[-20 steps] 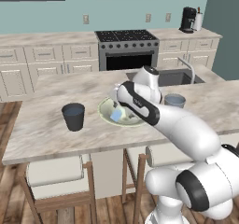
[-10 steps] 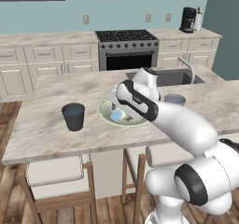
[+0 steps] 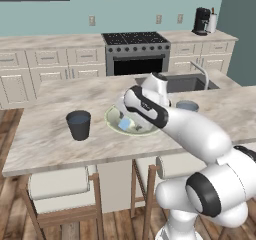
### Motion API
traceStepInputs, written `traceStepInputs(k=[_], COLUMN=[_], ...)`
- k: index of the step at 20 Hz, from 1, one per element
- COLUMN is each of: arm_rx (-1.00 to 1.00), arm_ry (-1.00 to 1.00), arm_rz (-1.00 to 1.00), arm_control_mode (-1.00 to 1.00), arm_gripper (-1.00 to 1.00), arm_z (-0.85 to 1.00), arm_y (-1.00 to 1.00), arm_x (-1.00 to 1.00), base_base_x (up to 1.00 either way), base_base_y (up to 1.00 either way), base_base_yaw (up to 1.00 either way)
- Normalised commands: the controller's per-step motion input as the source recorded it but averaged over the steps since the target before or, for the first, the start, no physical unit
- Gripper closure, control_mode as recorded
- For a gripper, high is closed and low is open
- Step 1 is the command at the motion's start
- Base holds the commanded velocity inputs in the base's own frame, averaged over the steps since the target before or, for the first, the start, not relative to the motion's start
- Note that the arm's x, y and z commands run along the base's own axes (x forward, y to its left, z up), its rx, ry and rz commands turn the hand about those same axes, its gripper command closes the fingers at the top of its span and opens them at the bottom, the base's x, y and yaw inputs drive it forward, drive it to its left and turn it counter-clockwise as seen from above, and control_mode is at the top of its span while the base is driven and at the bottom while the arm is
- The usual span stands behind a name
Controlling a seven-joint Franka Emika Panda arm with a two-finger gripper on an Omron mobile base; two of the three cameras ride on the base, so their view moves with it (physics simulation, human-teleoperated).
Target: There are four ice cubes in the ice bowl. Place two ice cubes in each glass of water.
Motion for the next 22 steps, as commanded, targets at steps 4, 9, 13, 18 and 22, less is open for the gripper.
traceStepInputs(k=[4, 9, 13, 18, 22], arm_rx=[0.0, 0.0, 0.0, 0.0, 0.0], arm_ry=[0.0, 0.0, 0.0, 0.0, 0.0], arm_rz=[0.0, 0.0, 0.0, 0.0, 0.0], arm_control_mode=[-1.0, -1.0, -1.0, -1.0, -1.0], arm_gripper=[-1.0, -1.0, -1.0, -1.0, -1.0], arm_z=[-0.22, -0.08, 0.0, -0.03, -0.2], arm_y=[0.0, -0.02, -0.03, -0.01, 0.06], arm_x=[0.0, 0.14, 0.28, 0.32, 0.17], base_base_x=[0.0, 0.0, 0.0, 0.0, 0.0], base_base_y=[0.0, 0.0, 0.0, 0.0, 0.0], base_base_yaw=[0.0, 0.0, 0.0, 0.0, 0.0])
